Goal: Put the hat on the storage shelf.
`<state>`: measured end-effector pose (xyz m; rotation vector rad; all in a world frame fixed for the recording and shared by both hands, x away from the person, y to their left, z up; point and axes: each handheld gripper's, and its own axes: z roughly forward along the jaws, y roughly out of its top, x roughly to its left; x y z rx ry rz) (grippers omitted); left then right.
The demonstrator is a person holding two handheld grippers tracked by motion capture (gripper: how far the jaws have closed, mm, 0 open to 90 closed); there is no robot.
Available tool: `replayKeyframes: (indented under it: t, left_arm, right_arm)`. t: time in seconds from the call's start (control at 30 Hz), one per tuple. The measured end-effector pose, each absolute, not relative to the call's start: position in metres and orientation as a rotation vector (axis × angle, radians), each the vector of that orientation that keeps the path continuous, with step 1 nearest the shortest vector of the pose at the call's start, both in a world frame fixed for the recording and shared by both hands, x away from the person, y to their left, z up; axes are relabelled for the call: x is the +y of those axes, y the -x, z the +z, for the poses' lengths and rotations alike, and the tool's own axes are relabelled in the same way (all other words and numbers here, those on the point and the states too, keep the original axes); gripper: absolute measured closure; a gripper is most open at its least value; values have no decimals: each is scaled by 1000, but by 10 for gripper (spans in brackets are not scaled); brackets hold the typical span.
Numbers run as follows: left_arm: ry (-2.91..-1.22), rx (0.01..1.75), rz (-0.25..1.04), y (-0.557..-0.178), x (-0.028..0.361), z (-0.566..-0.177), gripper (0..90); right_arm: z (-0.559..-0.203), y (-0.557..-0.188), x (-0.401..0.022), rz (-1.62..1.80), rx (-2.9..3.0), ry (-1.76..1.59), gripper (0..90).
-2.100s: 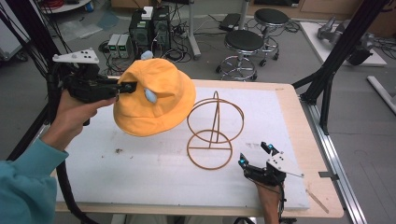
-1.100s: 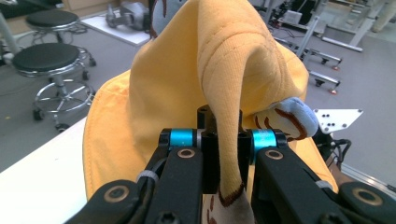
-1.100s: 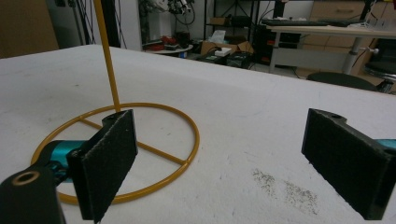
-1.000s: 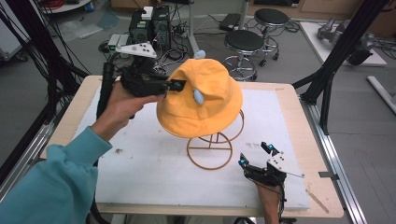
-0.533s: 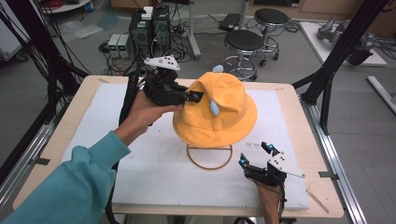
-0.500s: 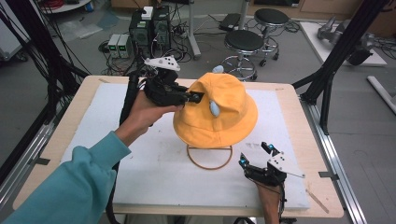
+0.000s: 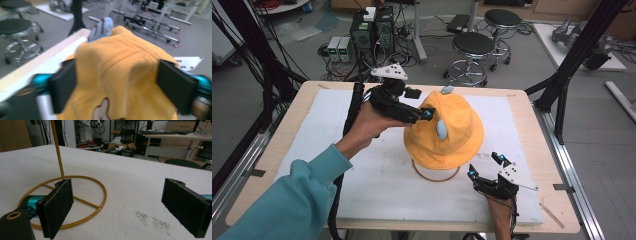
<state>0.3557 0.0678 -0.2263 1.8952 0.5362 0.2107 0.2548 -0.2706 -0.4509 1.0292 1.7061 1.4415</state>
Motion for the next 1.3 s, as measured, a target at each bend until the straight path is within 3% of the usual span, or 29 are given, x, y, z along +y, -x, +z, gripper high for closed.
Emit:
replayKeyframes:
  t: [0.1, 0.53, 0.77, 1.0, 1.3]
  left_arm:
    - [-1887, 532, 232, -356, 72, -229, 55]
    - [-1841, 526, 377, -337, 131, -263, 55]
    - [-1795, 541, 521, -319, 191, -303, 55]
    - [-1737, 595, 568, -306, 243, -345, 55]
    - [-1694, 634, 628, -288, 280, -396, 55]
  right_arm:
    - [-451, -255, -271, 1442, 1706, -1023, 93]
    - [-451, -254, -271, 1441, 1703, -1022, 93]
    - [-451, -255, -271, 1435, 1703, -1022, 93]
    - [-451, -255, -271, 1435, 1701, -1039, 93]
    - [-451, -255, -271, 1435, 1695, -1035, 93]
